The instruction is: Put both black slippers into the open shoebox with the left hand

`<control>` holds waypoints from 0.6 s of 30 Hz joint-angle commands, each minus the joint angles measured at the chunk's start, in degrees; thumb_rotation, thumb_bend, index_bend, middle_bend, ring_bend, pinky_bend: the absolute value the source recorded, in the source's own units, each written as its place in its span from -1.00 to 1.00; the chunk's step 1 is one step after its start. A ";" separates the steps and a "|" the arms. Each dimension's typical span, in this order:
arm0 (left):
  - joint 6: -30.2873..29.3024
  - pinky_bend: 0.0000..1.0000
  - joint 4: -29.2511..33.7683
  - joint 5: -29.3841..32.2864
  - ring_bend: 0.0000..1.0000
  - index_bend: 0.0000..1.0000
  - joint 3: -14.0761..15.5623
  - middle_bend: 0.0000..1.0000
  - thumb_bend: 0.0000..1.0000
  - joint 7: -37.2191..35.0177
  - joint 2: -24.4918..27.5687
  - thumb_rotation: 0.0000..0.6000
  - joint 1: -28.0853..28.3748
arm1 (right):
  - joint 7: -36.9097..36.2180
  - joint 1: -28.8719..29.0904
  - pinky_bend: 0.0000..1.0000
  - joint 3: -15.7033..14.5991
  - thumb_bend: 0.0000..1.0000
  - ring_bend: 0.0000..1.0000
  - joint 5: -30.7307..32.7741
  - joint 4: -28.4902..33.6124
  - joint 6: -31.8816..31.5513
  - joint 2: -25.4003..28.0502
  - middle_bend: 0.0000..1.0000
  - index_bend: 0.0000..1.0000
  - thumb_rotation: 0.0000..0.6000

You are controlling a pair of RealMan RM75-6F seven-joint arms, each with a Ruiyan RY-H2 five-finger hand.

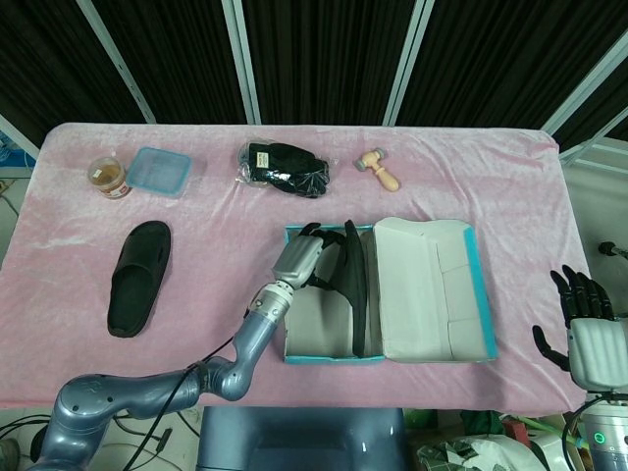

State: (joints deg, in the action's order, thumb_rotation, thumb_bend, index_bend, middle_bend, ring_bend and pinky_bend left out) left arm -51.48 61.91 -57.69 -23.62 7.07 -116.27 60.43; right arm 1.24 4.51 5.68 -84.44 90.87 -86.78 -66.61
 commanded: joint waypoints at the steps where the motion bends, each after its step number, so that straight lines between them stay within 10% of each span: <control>1: 0.66 -0.82 -1.04 2.66 -0.50 -0.31 1.97 -0.36 -0.75 8.95 -0.37 1.00 1.55 | -0.20 0.01 -0.83 -0.02 -0.42 -1.00 -0.02 -0.11 0.09 0.00 -0.95 -1.00 1.00; 18: -11.84 -0.47 -2.21 -10.51 -0.42 -0.30 4.68 -0.26 -0.65 5.67 -1.90 1.00 -0.29 | -0.34 0.27 -0.83 -0.15 -0.42 -1.00 -0.17 -0.27 0.79 -0.02 -0.95 -1.00 1.00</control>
State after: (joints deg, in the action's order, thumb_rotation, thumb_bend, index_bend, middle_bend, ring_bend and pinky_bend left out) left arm -62.85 60.27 -67.52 -19.40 13.12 -117.79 60.37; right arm 0.89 4.79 5.53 -84.61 90.59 -85.98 -66.63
